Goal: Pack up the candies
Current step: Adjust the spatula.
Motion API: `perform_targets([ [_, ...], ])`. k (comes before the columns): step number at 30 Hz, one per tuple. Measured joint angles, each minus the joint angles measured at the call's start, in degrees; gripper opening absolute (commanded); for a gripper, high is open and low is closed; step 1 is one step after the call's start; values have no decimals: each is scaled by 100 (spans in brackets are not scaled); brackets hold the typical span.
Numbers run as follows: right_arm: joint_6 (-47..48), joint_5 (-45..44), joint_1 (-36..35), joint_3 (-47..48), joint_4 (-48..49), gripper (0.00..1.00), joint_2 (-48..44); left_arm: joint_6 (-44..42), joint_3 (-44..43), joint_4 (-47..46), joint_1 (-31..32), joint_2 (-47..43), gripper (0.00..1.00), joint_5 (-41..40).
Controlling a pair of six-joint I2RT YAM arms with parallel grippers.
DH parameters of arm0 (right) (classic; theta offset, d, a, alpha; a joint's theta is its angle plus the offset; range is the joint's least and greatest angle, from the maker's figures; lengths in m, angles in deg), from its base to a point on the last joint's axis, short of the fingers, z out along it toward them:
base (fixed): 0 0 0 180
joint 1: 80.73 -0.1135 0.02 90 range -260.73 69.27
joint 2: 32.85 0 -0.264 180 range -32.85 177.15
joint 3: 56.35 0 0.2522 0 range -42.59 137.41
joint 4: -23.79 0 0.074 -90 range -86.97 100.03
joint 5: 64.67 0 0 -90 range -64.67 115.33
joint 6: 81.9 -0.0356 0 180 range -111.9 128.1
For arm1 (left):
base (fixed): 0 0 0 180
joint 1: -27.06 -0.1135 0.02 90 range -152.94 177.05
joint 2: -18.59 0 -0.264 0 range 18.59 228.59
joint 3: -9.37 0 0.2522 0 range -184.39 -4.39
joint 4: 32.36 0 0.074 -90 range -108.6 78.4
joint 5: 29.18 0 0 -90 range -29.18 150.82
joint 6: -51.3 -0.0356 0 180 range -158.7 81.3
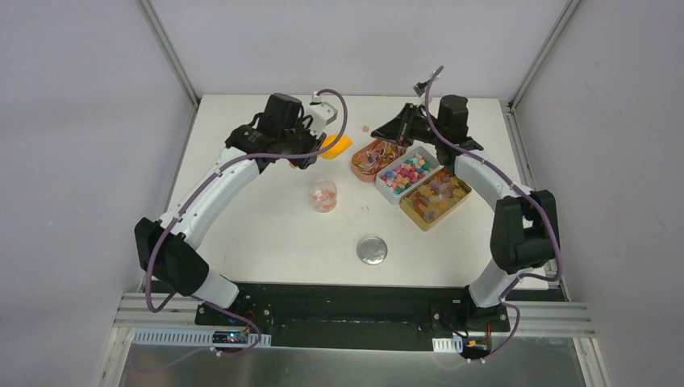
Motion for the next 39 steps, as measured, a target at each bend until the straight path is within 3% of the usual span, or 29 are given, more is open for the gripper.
perform_targets([
  [11, -247, 304, -623, 144, 345, 0, 673, -164, 42, -1093, 0, 584, 0, 597],
  [21, 389, 284, -605, 256, -160, 0, 1062, -162, 492, -2291, 0, 442, 0, 1207],
  [31, 304, 275, -407, 302, -225, 0, 811, -339, 726, -2588, 0, 442, 0, 1161],
  [39, -249, 302, -140, 367, 422, 0, 667, -409, 726, -2660, 0, 442, 0, 1416],
])
